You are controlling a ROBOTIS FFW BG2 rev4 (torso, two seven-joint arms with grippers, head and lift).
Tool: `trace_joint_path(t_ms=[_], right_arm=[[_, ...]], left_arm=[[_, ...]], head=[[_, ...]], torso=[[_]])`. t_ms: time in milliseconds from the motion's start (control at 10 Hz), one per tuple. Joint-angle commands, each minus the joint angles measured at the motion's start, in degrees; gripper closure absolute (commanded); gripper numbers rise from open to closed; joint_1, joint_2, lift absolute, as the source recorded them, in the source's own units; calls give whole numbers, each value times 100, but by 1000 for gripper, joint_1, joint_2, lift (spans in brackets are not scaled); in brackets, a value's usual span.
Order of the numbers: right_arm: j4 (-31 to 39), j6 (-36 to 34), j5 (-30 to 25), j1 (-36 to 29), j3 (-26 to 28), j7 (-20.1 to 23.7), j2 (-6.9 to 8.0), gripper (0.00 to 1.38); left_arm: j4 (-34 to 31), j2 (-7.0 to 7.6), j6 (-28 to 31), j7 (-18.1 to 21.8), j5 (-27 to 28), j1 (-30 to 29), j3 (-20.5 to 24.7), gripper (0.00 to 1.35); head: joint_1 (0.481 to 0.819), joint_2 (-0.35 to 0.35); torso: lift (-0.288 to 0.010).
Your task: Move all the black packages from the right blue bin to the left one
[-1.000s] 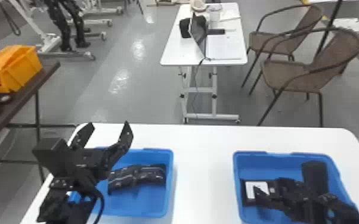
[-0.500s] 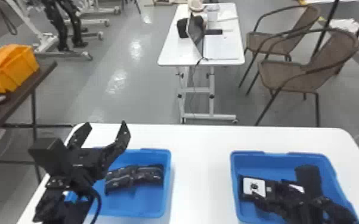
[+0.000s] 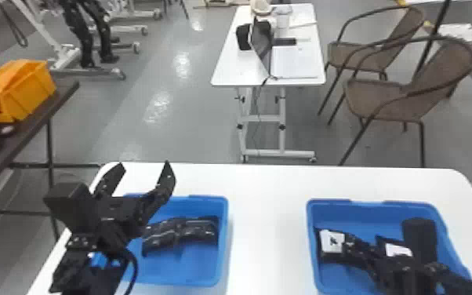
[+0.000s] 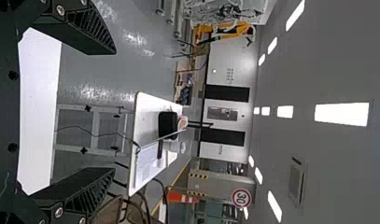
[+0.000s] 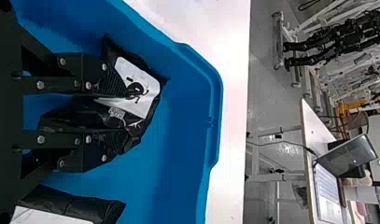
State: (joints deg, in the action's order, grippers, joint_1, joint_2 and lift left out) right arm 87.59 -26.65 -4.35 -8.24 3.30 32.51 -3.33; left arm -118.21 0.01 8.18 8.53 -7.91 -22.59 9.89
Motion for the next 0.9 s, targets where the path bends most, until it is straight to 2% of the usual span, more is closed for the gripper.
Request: trace_joint_path(t_ms=[0,300,600,800], right_arm=[[268,-121,48,-161,83,1,-1,1125],[989,-306,13,-530,320,-87,43,1125],[2052,-526,-31,-776,690,-139,254,1125],[2430,-614,408,-618,654,-218,246,1125]], left_arm=[[0,-16,-18,0,0,0,5,131],[0,-1,-71,0,-18,35,5,131],[0,-1,-62,0,-62,61,13,130],[0,-1,-71,-9,-149,79,13,131]], head=[[695,128],[695,113],[695,84],[695,66]], torso=[[-39],[-39],[-39],[-39]])
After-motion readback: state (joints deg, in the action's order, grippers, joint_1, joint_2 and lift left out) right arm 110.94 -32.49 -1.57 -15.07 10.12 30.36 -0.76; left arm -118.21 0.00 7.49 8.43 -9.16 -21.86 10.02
